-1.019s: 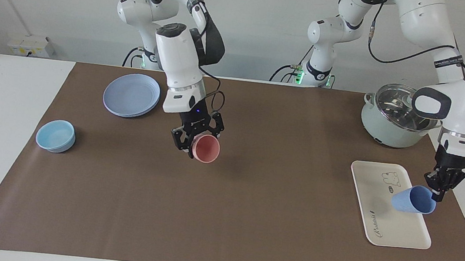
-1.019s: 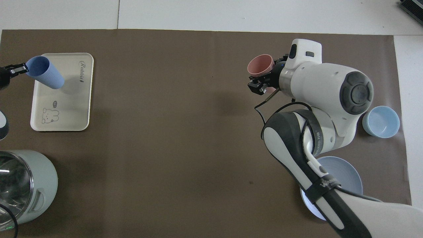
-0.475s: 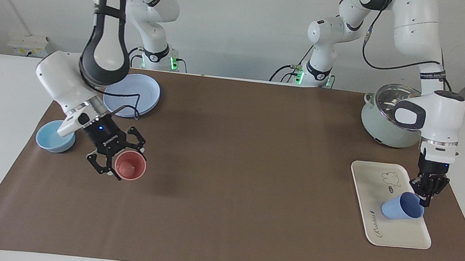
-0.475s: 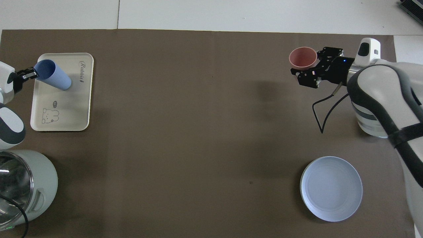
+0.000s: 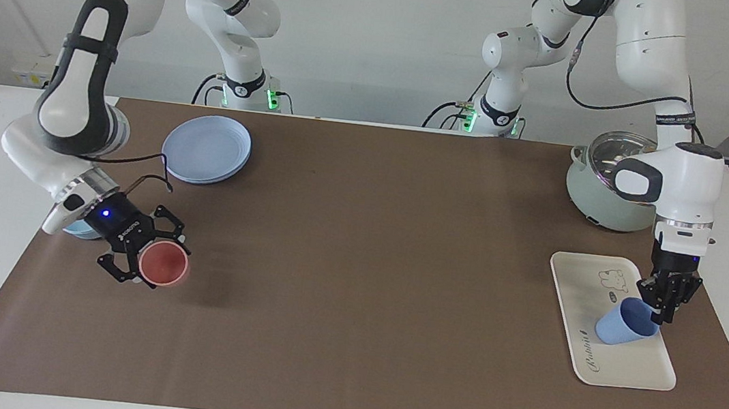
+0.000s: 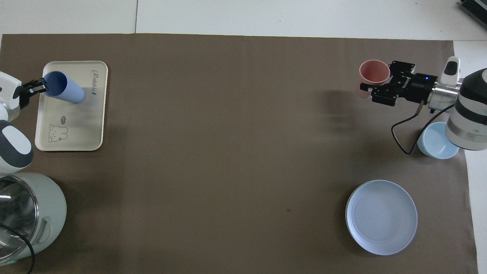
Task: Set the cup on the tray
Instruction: 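Lower the cup onto the tray with the left gripper while the right gripper withdraws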
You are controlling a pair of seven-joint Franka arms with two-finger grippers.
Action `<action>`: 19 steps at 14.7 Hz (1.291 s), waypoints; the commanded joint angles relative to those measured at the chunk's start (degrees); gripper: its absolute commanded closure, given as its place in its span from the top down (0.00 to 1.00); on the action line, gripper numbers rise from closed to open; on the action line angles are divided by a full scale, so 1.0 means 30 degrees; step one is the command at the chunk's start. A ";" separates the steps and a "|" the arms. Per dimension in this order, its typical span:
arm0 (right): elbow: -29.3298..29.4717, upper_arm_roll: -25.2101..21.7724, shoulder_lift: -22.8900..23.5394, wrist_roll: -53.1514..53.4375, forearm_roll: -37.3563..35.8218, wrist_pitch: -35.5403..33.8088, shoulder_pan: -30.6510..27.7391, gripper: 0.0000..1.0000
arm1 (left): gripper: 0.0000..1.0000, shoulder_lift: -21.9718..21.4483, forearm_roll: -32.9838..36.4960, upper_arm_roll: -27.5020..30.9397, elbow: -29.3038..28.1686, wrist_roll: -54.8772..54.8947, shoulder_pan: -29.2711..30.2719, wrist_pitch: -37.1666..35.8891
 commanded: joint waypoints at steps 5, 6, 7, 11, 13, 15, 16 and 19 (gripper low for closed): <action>0.1262 0.0294 0.1782 -0.2746 0.0615 -0.1516 -0.1371 0.00 | 0.94 -0.1267 0.0000 0.0194 0.4405 0.0050 -0.0533 -0.9348; 0.1261 0.0294 0.1784 -0.2867 0.0615 -0.1546 -0.1429 0.00 | 0.94 -0.1268 0.0175 0.0195 0.5691 0.0021 -0.0737 -1.1543; 0.1261 0.0294 0.1784 -0.2897 0.0615 -0.1691 -0.1459 0.00 | 0.94 -0.1268 0.0205 0.0253 0.6777 -0.0009 -0.1000 -1.3595; 0.1028 0.0265 0.1784 -0.5468 0.0703 -0.1868 -0.1401 0.00 | 0.94 -0.2668 0.2775 0.0254 0.8311 -0.1408 -0.2550 -1.9523; 0.0793 0.0265 0.1784 -0.6381 0.0703 -0.1955 -0.1459 0.00 | 0.94 -0.3958 0.3047 0.0166 0.8253 -0.2321 -0.3081 -2.1575; 0.0675 0.0294 0.1755 -0.6618 0.0732 -0.1985 -0.1459 0.00 | 0.97 -0.5042 0.3105 0.0195 0.8312 -0.2353 -0.3609 -2.3654; 0.0559 0.0294 0.1726 -0.6647 0.0761 -0.1985 -0.1459 0.00 | 0.97 -0.5686 0.3135 0.0166 0.8283 -0.2353 -0.3610 -2.4796; -0.0025 0.0265 0.1580 -0.6648 0.1406 -0.2219 -0.1459 0.19 | 0.97 -0.7154 0.3369 0.0166 0.8224 -0.2469 -0.3610 -2.8021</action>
